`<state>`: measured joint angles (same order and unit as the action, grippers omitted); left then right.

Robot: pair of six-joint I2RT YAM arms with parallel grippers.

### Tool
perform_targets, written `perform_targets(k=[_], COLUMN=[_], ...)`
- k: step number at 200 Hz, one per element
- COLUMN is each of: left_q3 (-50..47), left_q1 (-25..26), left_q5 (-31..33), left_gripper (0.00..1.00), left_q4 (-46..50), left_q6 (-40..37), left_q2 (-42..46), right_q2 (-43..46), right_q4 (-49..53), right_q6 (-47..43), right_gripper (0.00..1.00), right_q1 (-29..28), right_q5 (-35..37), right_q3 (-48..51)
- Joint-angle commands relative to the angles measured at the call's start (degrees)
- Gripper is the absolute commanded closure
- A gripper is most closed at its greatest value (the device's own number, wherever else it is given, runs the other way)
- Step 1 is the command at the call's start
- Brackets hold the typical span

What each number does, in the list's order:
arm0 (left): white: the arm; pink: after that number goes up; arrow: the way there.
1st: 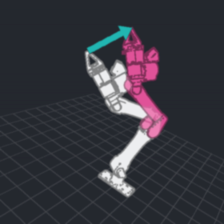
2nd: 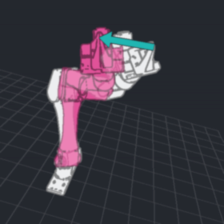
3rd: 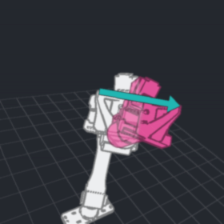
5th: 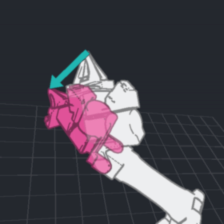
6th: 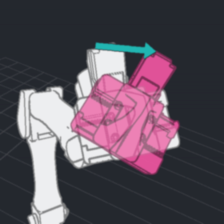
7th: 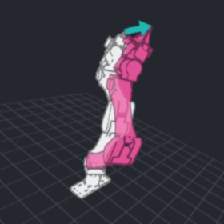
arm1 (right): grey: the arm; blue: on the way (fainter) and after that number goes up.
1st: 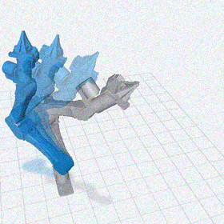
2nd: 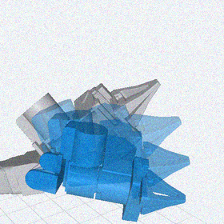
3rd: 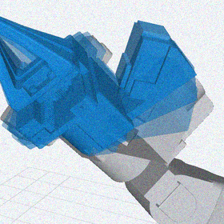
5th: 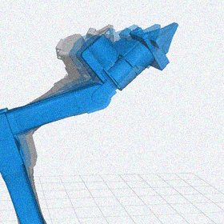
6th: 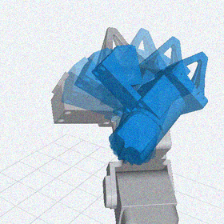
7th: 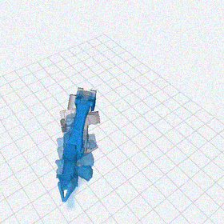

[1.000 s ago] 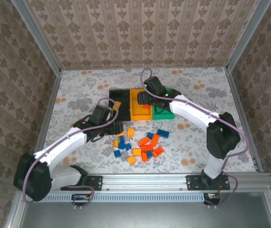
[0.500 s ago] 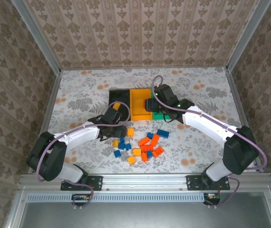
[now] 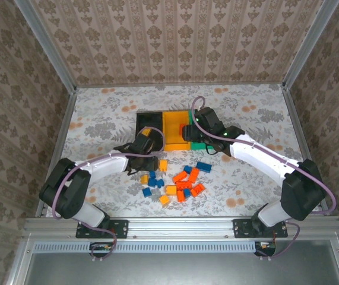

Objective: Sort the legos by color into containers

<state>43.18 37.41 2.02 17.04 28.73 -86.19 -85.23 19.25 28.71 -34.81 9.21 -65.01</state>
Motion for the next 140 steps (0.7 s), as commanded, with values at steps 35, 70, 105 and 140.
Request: perform_targets(k=[35, 70, 105, 140], left_q3=[0.16, 3.23, 10.83, 19.17], left_q1=[0.15, 0.28, -4.71, -9.31], left_q5=[0.13, 1.93, 1.17, -1.12], left_gripper=[0.59, 0.58, 0.58, 0.59], left_q4=[2.64, 8.59, 8.43, 4.04], left_q6=[0.42, 0.42, -1.79, -2.69], left_q2=[4.32, 15.64, 13.41, 1.23], right_q2=[1.00, 1.47, 1.65, 2.19], right_q4=[-1.66, -1.71, -1.75, -0.76], right_q6=[0.82, 1.15, 1.79, 2.20], right_gripper=[0.26, 0.26, 0.26, 0.26], right_q1=[-0.25, -0.26, -0.28, -0.26], right_q5=[0.68, -0.07, -0.62, -0.34], right_q3=[0.41, 0.87, 2.12, 3.56])
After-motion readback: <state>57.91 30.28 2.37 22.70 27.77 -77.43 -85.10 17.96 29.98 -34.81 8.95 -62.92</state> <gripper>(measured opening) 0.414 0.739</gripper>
